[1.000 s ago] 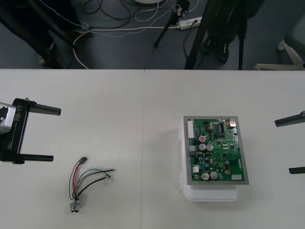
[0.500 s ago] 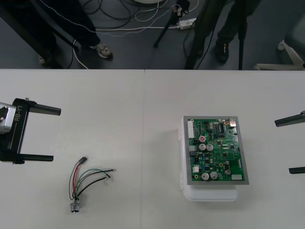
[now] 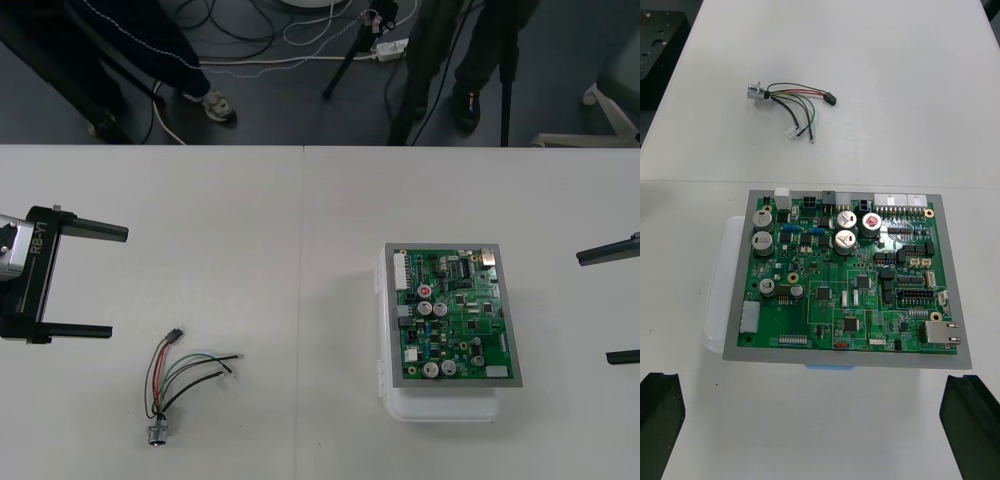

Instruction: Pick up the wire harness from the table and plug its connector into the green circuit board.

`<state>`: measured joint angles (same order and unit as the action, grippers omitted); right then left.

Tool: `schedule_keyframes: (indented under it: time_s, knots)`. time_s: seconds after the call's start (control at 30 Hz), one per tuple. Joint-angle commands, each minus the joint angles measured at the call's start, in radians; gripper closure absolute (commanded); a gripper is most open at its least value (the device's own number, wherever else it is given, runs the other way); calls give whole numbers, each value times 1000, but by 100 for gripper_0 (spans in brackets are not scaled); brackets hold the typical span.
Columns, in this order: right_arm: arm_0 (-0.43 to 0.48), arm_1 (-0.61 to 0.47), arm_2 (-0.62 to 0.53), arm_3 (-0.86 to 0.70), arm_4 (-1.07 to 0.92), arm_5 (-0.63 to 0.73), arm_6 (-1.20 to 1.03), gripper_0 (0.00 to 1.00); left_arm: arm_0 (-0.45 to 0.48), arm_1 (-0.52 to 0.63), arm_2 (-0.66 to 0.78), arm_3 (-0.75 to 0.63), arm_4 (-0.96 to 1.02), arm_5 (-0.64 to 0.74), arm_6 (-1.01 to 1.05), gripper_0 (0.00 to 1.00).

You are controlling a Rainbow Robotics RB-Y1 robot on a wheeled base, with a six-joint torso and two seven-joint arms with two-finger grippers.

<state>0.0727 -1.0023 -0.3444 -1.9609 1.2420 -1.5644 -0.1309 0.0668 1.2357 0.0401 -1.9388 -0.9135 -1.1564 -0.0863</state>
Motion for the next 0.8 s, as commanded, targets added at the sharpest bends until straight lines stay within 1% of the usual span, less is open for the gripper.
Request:
schedule_keyframes:
  time_s: [0.03,0.8]
  knots:
    - [13,8,-35,-15,-12,-6,24,0,-28,47,24,-23,2,-40,51,0]
    - [13,8,-35,-15,-12,-6,24,0,-28,47,24,-23,2,-40,51,0]
